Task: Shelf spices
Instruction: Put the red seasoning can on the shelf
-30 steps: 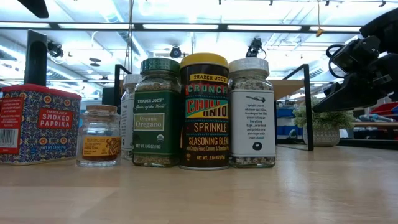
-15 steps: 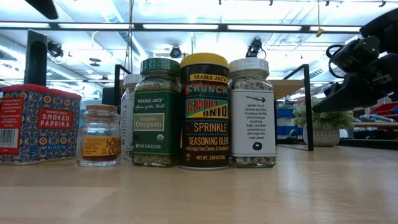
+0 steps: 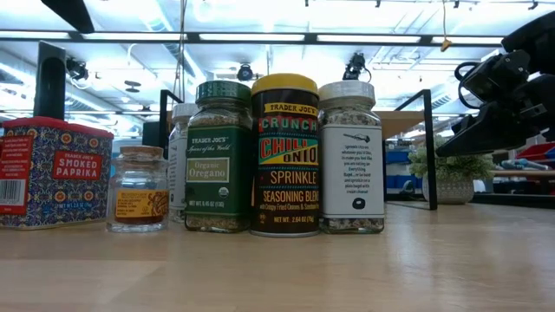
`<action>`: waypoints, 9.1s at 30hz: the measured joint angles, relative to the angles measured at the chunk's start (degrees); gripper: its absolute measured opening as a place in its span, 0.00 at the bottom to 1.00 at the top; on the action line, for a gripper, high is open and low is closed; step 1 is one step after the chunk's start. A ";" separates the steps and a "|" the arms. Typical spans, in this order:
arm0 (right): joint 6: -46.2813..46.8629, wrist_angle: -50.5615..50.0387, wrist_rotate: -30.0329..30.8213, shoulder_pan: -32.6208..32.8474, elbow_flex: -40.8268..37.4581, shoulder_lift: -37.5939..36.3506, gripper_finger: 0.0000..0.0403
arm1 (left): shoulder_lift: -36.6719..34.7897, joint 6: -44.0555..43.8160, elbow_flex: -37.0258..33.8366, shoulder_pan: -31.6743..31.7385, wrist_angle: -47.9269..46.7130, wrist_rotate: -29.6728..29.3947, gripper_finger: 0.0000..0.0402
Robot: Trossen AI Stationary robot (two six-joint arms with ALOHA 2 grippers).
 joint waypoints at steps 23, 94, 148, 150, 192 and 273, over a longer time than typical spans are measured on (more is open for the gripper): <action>-0.01 0.02 0.00 0.00 -0.01 0.01 0.16 | -0.11 -3.56 -3.69 0.45 4.52 5.94 0.96; 0.01 1.29 -0.01 0.00 -0.02 0.01 0.16 | 6.73 0.37 -15.12 8.52 14.71 20.82 0.82; 0.01 1.27 0.01 0.00 -0.02 0.00 0.16 | 6.71 1.28 -15.10 9.38 14.47 20.26 0.62; 0.00 1.27 -0.01 0.00 -0.02 -0.01 0.16 | 6.71 1.98 -14.84 9.38 14.40 20.28 0.62; 0.00 1.27 0.00 0.00 -0.01 0.01 0.16 | 6.69 47.02 19.47 21.55 -5.77 18.29 0.61; 0.01 2.49 -0.01 0.00 0.00 -0.01 0.16 | 14.73 115.76 26.45 75.58 -1.64 37.48 0.61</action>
